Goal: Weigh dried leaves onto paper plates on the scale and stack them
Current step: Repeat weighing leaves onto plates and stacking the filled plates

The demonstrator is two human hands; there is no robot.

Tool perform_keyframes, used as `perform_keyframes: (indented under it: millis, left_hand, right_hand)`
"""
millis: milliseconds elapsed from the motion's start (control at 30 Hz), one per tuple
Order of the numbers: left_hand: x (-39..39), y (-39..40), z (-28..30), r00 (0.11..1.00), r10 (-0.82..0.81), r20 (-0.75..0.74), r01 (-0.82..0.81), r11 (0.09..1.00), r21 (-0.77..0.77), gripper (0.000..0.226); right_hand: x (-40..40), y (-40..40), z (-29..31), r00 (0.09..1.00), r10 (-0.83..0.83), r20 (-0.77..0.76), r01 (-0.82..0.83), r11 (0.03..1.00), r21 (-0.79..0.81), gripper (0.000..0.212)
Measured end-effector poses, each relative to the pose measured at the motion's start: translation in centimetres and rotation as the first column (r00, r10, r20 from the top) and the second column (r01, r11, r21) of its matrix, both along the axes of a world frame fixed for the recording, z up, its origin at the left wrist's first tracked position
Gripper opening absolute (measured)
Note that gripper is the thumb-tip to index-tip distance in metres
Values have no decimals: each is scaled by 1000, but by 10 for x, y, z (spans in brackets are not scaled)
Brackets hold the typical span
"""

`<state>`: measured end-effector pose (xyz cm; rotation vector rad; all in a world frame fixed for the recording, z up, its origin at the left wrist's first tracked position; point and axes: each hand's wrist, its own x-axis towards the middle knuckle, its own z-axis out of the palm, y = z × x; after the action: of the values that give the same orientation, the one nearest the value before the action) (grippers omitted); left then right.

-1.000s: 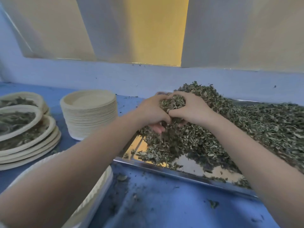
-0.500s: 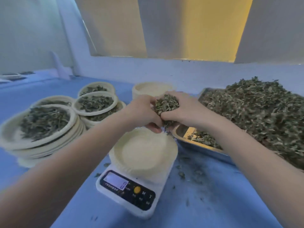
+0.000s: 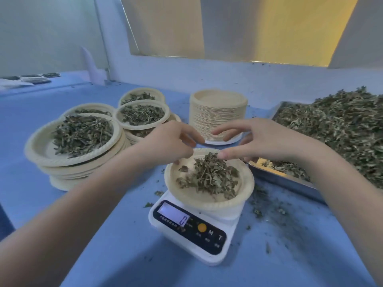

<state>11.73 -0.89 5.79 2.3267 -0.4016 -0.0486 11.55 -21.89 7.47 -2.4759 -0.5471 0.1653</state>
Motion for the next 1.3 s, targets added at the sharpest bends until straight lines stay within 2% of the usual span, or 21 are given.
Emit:
perform_keyframes:
  millis: [133,267,400,700,933,1033,1133,1200,1300]
  left_hand:
    - [2,-9,-13,996,61,64,-53,992,-116,35]
    - [1,-13,-27,983,113,148,-86,980,-178,27]
    - [1,-13,-33,976,142,163,-93,956,-278,25]
    - [0,-20,-33,972,139,191,-87,963,-256,16]
    - [2,-30,-24,966,114,231,-63,974,-218,18]
    - [5,-53,-10,965,22,262,9,993,-116,18]
    - [10,-90,5,954,-145,261,129,989,79,17]
    - [17,-119,11,933,-272,237,217,947,235,25]
    - [31,-163,12,902,-408,144,302,832,465,30]
  right_hand:
    - [4,5,-10,996,13,89,-20,997,81,38]
    - [6,10,-15,987,-10,161,-2,997,75,28]
    - [6,11,-16,981,-9,193,-11,995,104,20]
    - [4,10,-13,980,4,199,-26,994,108,16]
    - [0,0,-6,985,-10,174,-10,994,113,18]
    - [-4,-22,-2,983,-75,166,53,990,134,14]
    - [-4,-56,-1,960,-189,208,171,980,102,8]
    - [-2,-81,-3,935,-275,225,268,962,59,5]
    - [4,-113,-14,919,-317,234,355,923,-146,9]
